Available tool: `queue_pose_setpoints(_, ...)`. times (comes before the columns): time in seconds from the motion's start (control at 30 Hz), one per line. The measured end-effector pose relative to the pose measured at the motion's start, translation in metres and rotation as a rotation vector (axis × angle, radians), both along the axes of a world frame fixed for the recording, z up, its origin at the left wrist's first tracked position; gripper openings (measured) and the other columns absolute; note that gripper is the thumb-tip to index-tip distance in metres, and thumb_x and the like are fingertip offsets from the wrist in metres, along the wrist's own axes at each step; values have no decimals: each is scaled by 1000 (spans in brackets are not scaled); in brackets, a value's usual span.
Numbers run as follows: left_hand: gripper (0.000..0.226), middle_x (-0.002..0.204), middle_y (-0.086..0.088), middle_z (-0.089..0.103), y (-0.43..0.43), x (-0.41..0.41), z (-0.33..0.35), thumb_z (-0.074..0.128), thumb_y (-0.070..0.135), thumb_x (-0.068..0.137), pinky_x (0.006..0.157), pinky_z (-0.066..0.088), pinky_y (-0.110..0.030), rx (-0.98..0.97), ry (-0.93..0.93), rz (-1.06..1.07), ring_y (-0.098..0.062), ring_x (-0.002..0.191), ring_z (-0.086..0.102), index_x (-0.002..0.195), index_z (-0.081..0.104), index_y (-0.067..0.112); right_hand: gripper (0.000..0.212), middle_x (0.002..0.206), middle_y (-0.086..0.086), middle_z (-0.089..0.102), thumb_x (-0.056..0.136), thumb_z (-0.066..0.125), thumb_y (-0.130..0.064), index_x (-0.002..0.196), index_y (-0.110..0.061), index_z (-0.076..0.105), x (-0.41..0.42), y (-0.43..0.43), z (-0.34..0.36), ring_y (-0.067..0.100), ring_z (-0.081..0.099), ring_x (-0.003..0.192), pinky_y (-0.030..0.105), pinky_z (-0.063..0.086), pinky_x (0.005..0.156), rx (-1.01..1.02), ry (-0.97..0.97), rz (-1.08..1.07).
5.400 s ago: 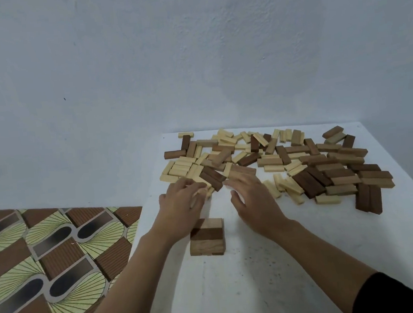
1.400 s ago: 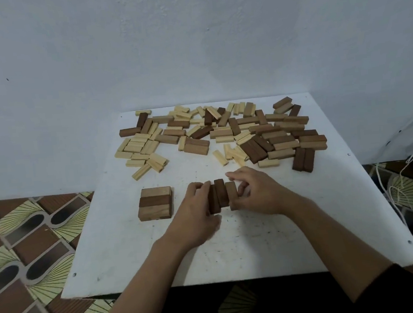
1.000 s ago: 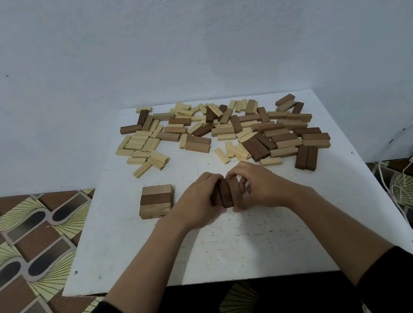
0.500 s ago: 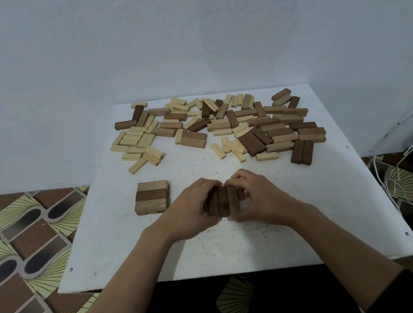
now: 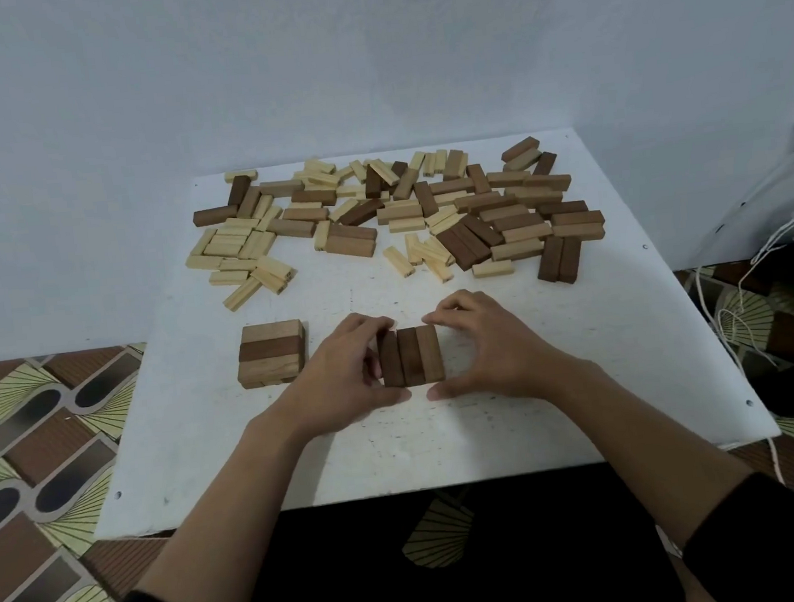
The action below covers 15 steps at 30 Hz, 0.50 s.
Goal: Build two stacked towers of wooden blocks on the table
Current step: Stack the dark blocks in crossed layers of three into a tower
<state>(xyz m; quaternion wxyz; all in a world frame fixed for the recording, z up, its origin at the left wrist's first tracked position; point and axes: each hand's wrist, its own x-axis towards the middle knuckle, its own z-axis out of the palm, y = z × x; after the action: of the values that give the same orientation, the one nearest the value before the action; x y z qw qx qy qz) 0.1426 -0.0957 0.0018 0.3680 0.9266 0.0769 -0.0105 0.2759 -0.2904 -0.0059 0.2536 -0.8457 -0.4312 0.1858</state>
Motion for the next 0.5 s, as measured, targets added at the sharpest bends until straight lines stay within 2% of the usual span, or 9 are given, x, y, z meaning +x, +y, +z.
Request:
queue_pose_setpoints(0.27, 61, 115, 9, 53, -2, 4, 0, 89, 27, 72, 80, 53, -31, -14, -26, -8, -10, 86, 60, 125, 59, 23, 78, 116, -15, 49, 65, 88, -55, 132, -26, 61, 3, 6, 4, 6, 43, 105, 26, 39, 88, 32, 24, 63)
queue_pose_setpoints(0.43, 62, 113, 12, 51, -2, 5, -3, 90, 28, 70, 80, 53, -26, -26, -36, -5, -9, 85, 60, 125, 61, 26, 76, 113, -14, 48, 66, 88, -55, 132, -29, 61, 7, 7, 3, 4, 44, 101, 22, 39, 83, 36, 25, 103)
queue_pose_setpoints(0.5, 65, 113, 11, 51, -2, 5, -4, 92, 31, 70, 78, 51, -20, -34, -40, 9, -8, 85, 61, 127, 60, 25, 76, 112, -16, 47, 66, 87, -56, 132, -29, 61, 9, 7, 2, 1, 44, 102, 22, 39, 83, 40, 29, 106)
